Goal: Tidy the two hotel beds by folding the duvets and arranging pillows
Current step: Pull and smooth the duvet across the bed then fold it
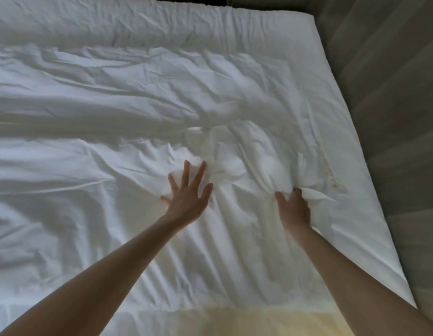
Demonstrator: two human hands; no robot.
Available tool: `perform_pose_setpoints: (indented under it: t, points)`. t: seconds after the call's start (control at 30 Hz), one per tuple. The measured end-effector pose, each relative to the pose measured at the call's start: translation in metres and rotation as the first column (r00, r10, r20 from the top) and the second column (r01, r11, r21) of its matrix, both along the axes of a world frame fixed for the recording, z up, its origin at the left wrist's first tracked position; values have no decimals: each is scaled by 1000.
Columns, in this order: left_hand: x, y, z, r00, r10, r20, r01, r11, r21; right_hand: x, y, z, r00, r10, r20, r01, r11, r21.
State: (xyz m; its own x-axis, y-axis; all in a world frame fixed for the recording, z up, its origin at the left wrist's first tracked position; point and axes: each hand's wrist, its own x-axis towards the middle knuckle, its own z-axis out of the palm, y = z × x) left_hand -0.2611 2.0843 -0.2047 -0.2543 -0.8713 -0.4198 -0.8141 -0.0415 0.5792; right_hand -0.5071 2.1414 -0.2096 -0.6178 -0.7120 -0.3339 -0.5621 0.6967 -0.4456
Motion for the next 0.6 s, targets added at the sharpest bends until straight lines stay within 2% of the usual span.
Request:
perform_pose_setpoints:
  t: [0.07,0.17,0.23,0.3,0.33,0.4,0.47,0.53,0.6]
  points:
    - [-7,5,2,1000,6,23,-5,1000,-25,-5,5,14,989,46,-137,-70,982,-174]
    - [-23,10,16,997,2,74,6,993,-118,-39,14,47,951,10,-308,-154,882,-446]
    - [-41,9,27,996,-6,93,23,984,-177,-63,23,59,935,24,-355,-209,844,-494]
    - [-60,3,29,993,-15,115,35,984,-174,-75,27,50,917,67,-393,-243,876,-417]
    - [-68,-1,25,989,-46,138,65,988,-139,-78,27,39,924,89,-373,-221,919,-328]
    - [-79,-8,11,966,-145,216,154,988,-27,-85,24,16,961,123,-248,-139,989,-50]
    - [-81,-11,-4,935,-208,286,217,976,0,-92,21,4,990,99,-104,-85,987,134]
    - [-82,-8,-15,914,-231,334,290,947,-139,-97,18,1,989,112,-95,-105,992,76]
    - [-90,-3,-20,915,-231,332,322,913,-252,-95,13,7,976,125,-180,-147,982,-115]
